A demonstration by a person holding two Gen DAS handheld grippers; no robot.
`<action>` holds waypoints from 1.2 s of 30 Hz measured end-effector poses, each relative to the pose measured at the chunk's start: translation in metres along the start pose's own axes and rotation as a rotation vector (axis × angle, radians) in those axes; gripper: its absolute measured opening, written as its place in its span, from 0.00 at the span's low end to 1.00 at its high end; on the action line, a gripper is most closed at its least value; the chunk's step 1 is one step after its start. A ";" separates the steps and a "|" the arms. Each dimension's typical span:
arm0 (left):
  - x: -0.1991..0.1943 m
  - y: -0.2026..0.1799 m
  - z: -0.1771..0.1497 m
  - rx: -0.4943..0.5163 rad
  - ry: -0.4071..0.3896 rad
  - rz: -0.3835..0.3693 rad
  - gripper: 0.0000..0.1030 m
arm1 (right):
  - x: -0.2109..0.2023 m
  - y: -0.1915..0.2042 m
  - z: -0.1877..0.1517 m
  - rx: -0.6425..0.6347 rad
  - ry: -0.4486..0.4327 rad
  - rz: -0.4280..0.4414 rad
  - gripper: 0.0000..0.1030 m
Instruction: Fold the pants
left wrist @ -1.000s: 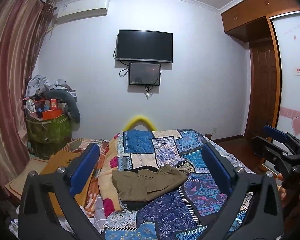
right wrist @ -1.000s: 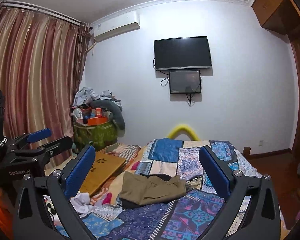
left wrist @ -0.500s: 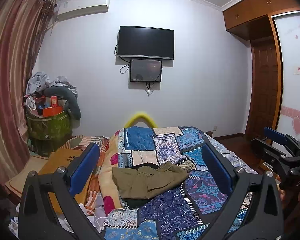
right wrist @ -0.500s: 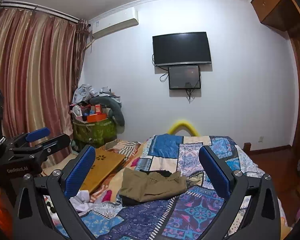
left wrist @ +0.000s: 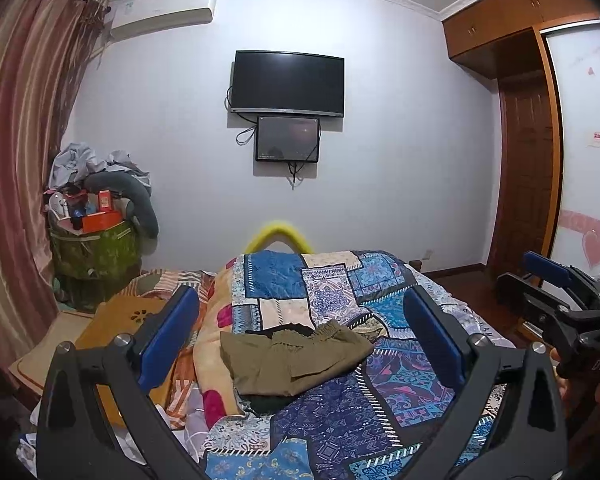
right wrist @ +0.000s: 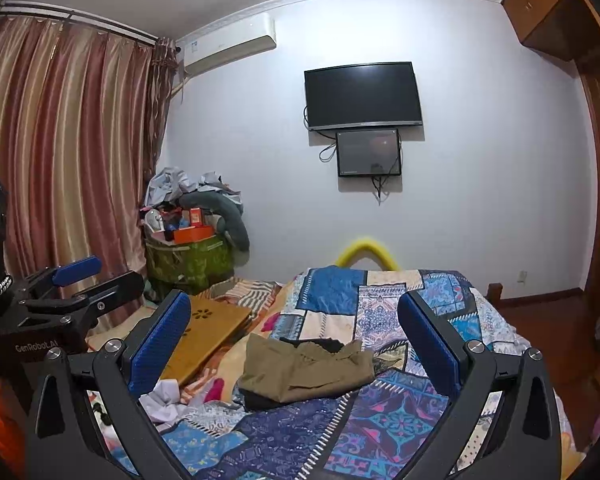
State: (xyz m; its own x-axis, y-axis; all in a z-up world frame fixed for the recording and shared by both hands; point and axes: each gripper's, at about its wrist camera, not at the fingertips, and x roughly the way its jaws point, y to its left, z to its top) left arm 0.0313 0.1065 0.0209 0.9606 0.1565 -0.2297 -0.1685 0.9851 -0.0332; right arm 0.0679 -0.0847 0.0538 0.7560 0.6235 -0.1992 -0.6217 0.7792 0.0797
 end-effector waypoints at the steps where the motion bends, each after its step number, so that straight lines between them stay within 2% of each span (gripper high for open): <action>1: 0.000 0.000 0.000 0.001 0.001 0.000 1.00 | 0.000 0.000 0.001 0.001 0.000 0.000 1.00; 36: 0.006 -0.003 0.000 0.012 0.033 -0.049 1.00 | -0.005 -0.004 -0.007 0.014 0.004 -0.029 1.00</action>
State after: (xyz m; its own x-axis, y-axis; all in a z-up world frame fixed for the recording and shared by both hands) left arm 0.0374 0.1040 0.0197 0.9598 0.1059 -0.2598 -0.1185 0.9924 -0.0335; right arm 0.0656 -0.0914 0.0476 0.7727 0.6006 -0.2055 -0.5967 0.7977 0.0879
